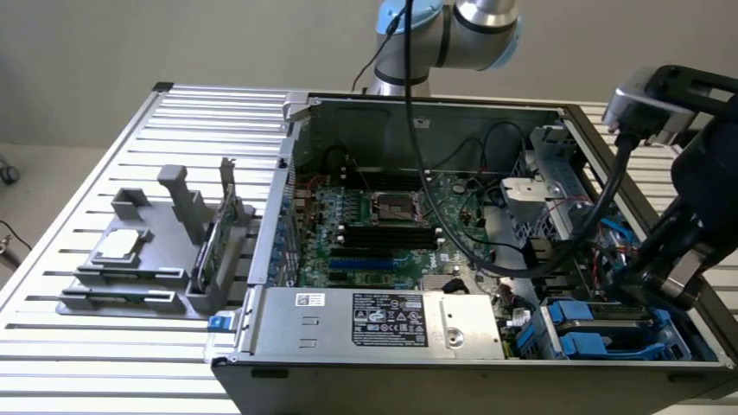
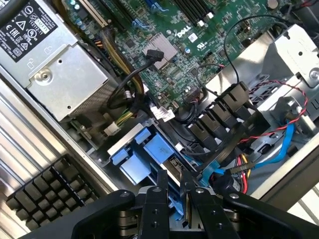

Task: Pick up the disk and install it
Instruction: 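Insert the first disk wire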

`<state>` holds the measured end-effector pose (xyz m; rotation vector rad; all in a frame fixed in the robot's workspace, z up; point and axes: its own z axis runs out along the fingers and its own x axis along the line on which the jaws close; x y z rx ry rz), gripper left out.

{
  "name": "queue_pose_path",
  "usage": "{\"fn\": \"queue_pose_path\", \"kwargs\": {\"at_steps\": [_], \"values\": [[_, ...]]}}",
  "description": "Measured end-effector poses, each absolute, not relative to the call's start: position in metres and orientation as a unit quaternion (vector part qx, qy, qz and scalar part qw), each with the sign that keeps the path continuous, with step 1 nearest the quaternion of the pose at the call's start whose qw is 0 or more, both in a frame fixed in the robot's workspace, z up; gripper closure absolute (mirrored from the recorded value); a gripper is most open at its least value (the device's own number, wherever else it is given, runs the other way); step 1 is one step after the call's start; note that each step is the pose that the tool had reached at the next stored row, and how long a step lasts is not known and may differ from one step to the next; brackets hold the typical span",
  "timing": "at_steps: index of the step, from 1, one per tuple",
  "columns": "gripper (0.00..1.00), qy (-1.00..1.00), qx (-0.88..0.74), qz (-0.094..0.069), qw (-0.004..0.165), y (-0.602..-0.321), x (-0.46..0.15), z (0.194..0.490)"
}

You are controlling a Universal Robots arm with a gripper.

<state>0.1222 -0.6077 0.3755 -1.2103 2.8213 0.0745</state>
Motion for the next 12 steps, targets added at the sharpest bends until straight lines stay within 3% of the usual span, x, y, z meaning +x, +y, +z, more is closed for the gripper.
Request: {"fn": "queue_pose_path", "kwargs": {"at_steps": [12], "values": [[0.75,0.934,-0.354,0.02,0.044,-0.6076,0.1222,0.3811]]}}
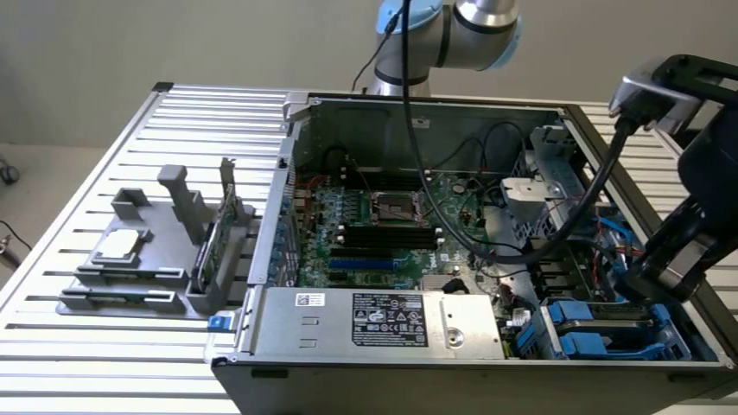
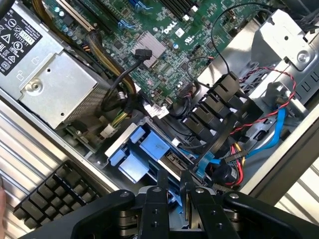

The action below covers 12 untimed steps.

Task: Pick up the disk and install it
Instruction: 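Insert the first disk wire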

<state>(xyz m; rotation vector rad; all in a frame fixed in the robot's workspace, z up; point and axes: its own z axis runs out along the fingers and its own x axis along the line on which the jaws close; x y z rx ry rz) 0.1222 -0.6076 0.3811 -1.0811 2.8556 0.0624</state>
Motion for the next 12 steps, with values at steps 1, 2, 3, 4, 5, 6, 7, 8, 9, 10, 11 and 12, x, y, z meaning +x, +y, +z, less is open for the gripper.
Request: {"fn": "queue_pose_path", "kwargs": {"at_steps": [1,2,3,4,5,6,7,8,9,10,11,12], "values": [[0.75,0.935,-0.351,0.02,0.045,-0.6076,0.1221,0.3813],[0.75,0.936,-0.349,0.02,0.047,-0.6077,0.1221,0.3815],[0.75,0.937,-0.346,0.02,0.048,-0.6076,0.1222,0.3816],[0.75,0.938,-0.343,0.021,0.05,-0.6076,0.1221,0.3817],[0.75,0.939,-0.34,0.021,0.052,-0.6076,0.1221,0.3816],[0.75,0.94,-0.337,0.022,0.054,-0.6076,0.1221,0.3816],[0.75,0.94,-0.335,0.022,0.056,-0.6076,0.1222,0.3816],[0.75,0.941,-0.331,0.023,0.058,-0.6076,0.1222,0.3816],[0.75,0.942,-0.328,0.023,0.06,-0.6076,0.1222,0.3816],[0.75,0.943,-0.325,0.024,0.062,-0.6076,0.1222,0.3817],[0.75,0.944,-0.322,0.024,0.064,-0.6076,0.1222,0.3816],[0.75,0.945,-0.319,0.025,0.066,-0.6076,0.1222,0.3816]]}}
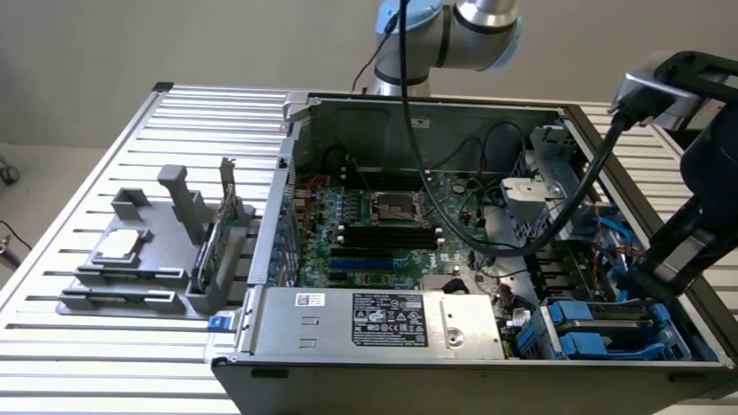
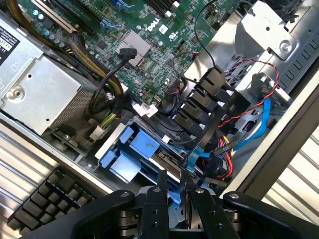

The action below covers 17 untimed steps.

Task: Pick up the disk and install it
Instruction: 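Insert the first disk wire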

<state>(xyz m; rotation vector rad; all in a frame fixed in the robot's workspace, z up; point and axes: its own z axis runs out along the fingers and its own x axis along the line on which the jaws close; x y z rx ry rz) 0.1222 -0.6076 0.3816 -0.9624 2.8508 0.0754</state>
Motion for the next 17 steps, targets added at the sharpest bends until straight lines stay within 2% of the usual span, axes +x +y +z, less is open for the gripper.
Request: {"fn": "queue_pose_path", "kwargs": {"at_steps": [11,17], "values": [[0.75,0.955,-0.282,0.03,0.087,-0.6076,0.1222,0.3817],[0.75,0.962,-0.254,0.031,0.093,-0.6077,0.1222,0.3817]]}}
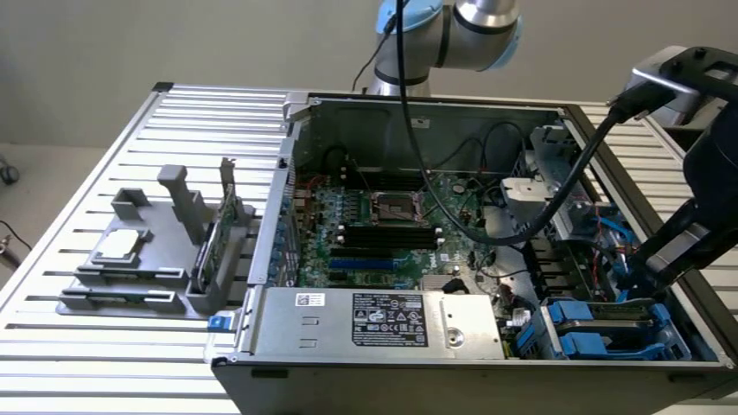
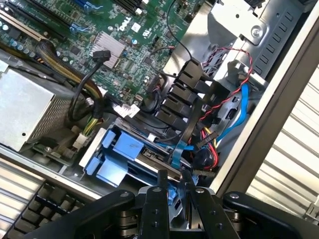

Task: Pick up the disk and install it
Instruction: 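Insert the first disk wire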

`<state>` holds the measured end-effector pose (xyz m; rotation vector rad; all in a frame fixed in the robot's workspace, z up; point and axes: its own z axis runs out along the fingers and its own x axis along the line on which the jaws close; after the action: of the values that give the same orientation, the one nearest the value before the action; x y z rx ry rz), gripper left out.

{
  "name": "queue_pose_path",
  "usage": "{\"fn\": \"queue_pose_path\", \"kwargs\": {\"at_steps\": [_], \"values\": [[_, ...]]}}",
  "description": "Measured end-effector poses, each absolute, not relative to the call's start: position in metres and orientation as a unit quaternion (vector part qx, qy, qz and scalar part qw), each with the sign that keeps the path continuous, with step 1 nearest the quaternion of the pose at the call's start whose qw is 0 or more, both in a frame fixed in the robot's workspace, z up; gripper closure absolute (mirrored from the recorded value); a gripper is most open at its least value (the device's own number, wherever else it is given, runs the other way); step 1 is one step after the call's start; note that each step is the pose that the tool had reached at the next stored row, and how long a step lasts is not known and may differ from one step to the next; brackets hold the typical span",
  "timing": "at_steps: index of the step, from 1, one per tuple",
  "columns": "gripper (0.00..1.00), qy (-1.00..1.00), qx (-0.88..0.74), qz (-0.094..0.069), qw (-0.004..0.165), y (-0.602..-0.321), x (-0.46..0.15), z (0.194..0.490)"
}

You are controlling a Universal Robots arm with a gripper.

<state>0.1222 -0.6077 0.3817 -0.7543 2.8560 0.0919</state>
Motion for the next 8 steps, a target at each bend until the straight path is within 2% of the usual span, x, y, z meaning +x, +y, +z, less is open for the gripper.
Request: {"fn": "queue_pose_path", "kwargs": {"at_steps": [8], "values": [[0.75,0.974,-0.202,0.028,0.095,-0.6077,0.1222,0.3818]]}}
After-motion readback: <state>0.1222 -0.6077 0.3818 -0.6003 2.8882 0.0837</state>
